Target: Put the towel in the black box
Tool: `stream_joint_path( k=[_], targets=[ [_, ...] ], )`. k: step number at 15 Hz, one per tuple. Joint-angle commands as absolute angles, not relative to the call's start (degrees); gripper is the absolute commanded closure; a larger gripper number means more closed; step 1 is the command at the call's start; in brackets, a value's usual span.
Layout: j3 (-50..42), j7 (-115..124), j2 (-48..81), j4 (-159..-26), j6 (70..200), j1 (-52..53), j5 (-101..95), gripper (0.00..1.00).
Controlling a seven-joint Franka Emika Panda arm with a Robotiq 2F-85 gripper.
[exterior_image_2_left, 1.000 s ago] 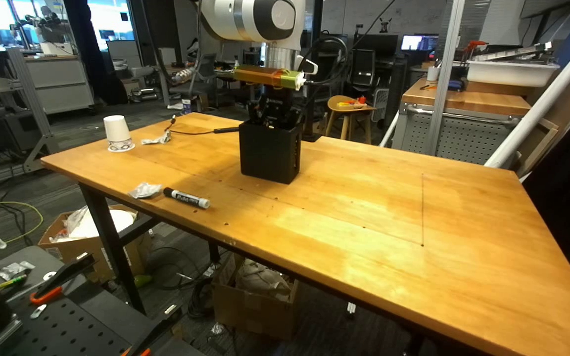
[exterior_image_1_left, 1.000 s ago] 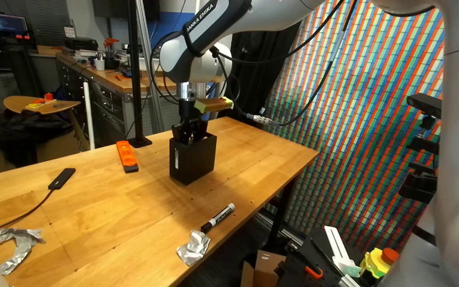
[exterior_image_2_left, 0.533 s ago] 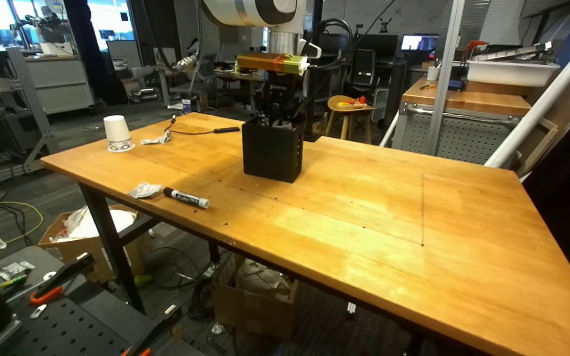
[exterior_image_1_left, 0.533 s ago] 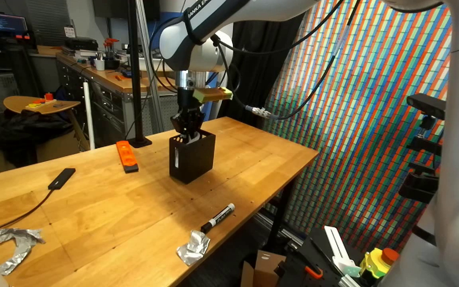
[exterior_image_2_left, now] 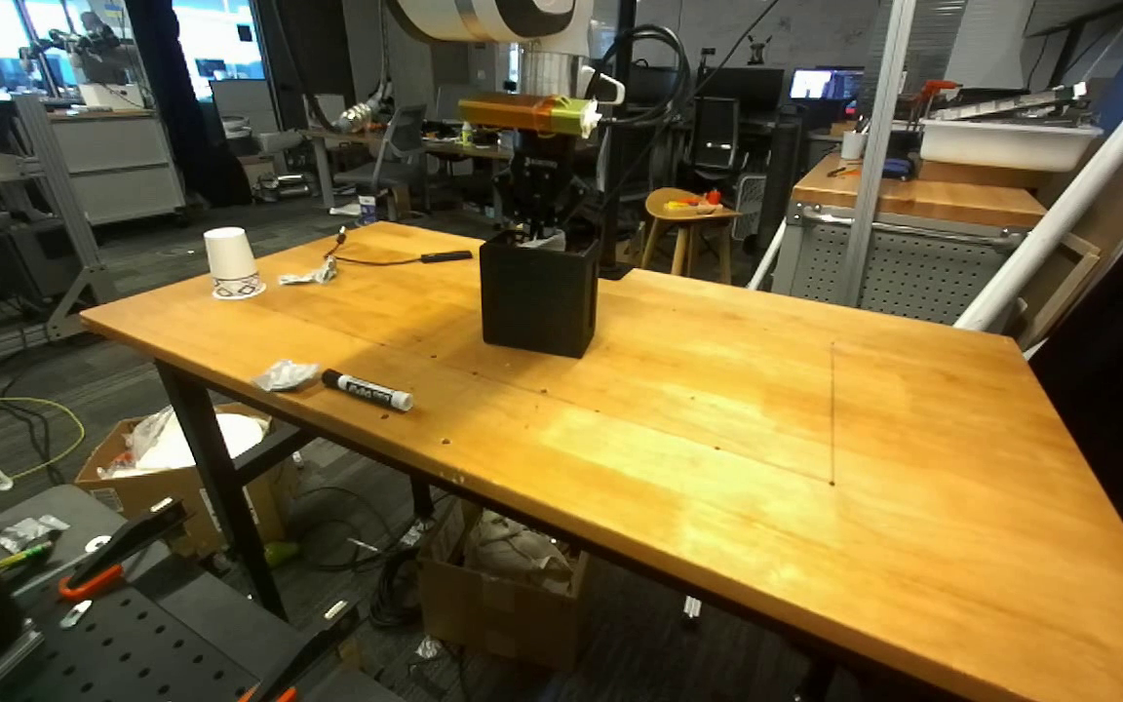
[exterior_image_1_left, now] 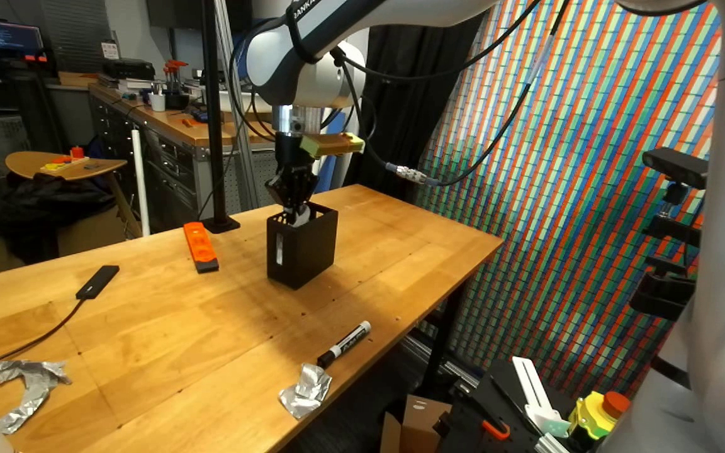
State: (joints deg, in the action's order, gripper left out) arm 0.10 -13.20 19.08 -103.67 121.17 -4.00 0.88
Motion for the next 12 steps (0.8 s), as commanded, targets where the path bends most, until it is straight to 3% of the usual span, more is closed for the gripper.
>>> stream_joint_path(
  k=[1,3,5,6,8,12],
  targets=[
    [0.0,-12.7,17.5,-103.6,120.6,-3.4,0.0,0.82],
    [0.0,-12.7,17.3,-103.7,120.7,-3.3,-0.3,0.66],
    [-0.1,-12.5,17.2,-103.7,120.8,-3.2,-0.7,0.61],
    [-0.1,-12.5,17.2,-103.7,120.8,-3.2,-0.7,0.65],
    [-0.1,-12.4,17.3,-103.6,120.6,-3.2,-0.8,0.90],
    [-0.2,-12.5,17.4,-103.6,120.5,-3.3,-0.8,1.00]
  ],
)
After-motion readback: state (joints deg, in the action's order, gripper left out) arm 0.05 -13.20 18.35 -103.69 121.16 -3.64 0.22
